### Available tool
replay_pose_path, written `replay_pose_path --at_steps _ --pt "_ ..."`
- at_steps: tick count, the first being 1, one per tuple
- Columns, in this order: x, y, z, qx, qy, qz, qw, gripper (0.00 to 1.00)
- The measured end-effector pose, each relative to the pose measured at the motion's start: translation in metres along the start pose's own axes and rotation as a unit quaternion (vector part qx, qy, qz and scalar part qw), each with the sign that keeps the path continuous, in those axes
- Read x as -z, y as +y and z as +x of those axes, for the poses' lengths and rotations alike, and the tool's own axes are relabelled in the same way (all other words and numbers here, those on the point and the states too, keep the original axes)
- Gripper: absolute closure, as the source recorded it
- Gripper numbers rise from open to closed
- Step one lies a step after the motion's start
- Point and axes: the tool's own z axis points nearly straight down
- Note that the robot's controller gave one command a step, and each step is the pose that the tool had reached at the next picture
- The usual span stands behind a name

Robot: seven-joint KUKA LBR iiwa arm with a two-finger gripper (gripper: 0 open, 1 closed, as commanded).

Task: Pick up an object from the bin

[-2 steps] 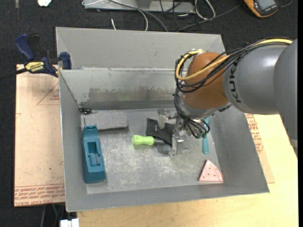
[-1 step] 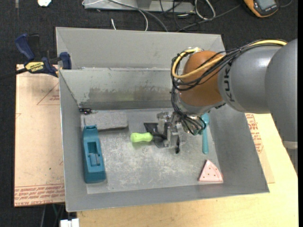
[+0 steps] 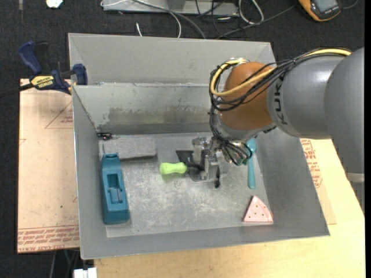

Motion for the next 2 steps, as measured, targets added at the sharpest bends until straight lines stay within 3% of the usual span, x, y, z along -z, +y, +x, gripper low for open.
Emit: replay_pose_path --at_steps 1,2 --pt "0.067 -0.011 0.0 0.017 0.0021 0.0 0.9999 1.0" --pt "0.141 -0.003 0.014 0.023 0.003 -0.001 0.9997 1.0"
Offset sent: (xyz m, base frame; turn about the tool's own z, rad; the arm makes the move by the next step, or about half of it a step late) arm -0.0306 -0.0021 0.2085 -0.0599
